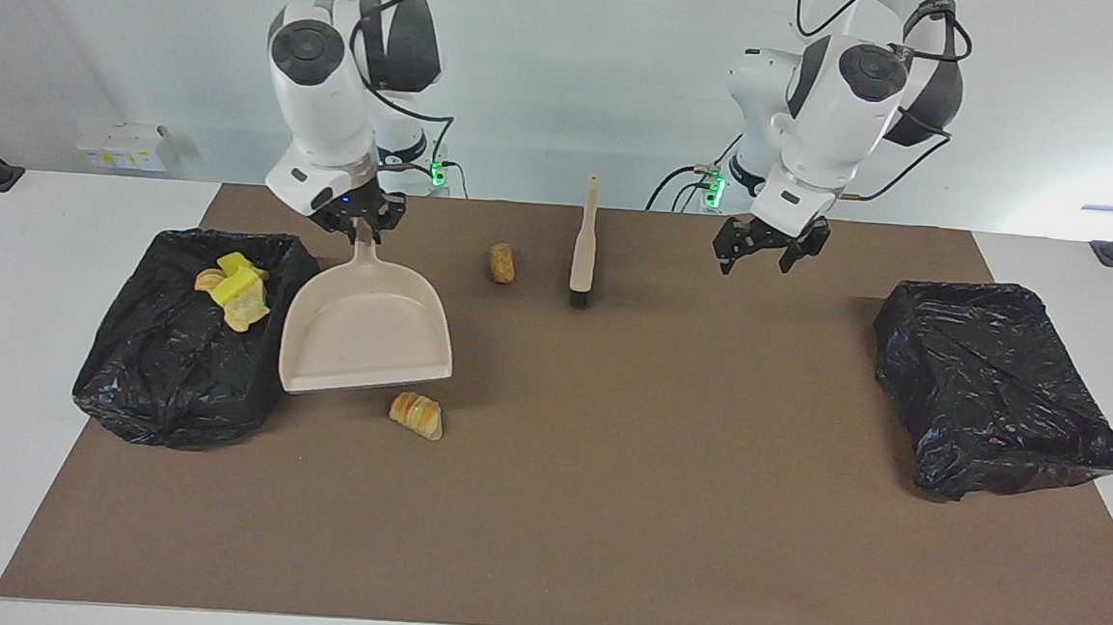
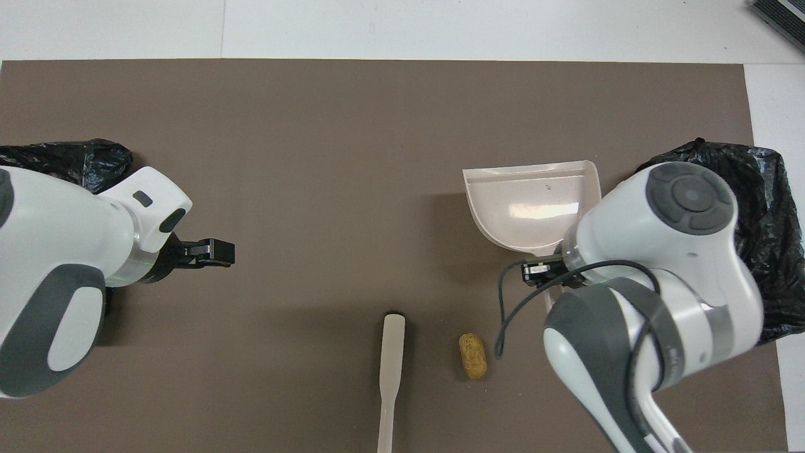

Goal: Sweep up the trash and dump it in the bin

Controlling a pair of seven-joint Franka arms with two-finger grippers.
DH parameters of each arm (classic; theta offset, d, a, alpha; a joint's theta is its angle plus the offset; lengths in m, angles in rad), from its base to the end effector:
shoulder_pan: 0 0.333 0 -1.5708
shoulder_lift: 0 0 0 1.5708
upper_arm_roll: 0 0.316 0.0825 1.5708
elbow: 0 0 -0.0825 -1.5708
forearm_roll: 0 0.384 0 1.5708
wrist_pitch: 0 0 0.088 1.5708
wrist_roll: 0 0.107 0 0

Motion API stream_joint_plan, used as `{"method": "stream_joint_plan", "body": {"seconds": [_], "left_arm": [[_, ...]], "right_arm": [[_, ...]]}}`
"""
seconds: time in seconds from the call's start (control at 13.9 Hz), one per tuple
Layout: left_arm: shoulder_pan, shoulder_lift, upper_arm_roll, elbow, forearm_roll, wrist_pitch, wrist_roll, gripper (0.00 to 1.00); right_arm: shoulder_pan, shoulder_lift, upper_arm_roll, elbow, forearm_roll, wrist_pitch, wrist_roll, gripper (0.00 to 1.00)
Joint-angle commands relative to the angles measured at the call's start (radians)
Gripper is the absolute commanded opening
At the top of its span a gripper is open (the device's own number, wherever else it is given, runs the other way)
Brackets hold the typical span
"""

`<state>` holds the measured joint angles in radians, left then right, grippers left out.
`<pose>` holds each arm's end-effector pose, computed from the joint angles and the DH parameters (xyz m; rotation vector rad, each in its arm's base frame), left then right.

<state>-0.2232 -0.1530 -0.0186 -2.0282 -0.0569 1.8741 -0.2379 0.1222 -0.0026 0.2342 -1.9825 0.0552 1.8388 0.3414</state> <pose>0.4963 -0.1273 0.5145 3.0917 0.0206 -0.0205 0.5035 0.1922 0.4539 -3.1326 0.0054 0.2358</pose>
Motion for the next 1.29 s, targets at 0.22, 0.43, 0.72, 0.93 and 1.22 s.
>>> {"method": "stream_joint_plan", "body": {"seconds": [0.22, 0.43, 0.72, 0.93, 1.22], "left_arm": [[0.114, 0.013, -0.014, 0.147, 0.016, -0.102, 0.175, 1.00], [0.143, 0.021, -0.014, 0.215, 0.017, -0.145, 0.216, 1.00], [0.143, 0.145, -0.017, 0.422, 0.052, -0.187, 0.210, 1.00], [0.145, 0.164, -0.015, 0.447, 0.045, -0.175, 0.210, 1.00], [0.133, 0.205, -0.024, 0.463, 0.040, -0.133, 0.160, 1.00]], "right_arm": [[0.169, 0.197, -0.007, 0.152, 0.023, 0.131, 0.260, 0.00], [0.230, 0.346, -0.009, 0.253, 0.000, 0.184, 0.300, 0.00], [0.244, 0.461, -0.009, 0.360, -0.040, 0.200, 0.301, 0.18], [0.240, 0.452, -0.009, 0.344, -0.038, 0.180, 0.288, 1.00], [0.249, 0.385, -0.004, 0.312, -0.023, 0.099, 0.301, 1.00]]}}
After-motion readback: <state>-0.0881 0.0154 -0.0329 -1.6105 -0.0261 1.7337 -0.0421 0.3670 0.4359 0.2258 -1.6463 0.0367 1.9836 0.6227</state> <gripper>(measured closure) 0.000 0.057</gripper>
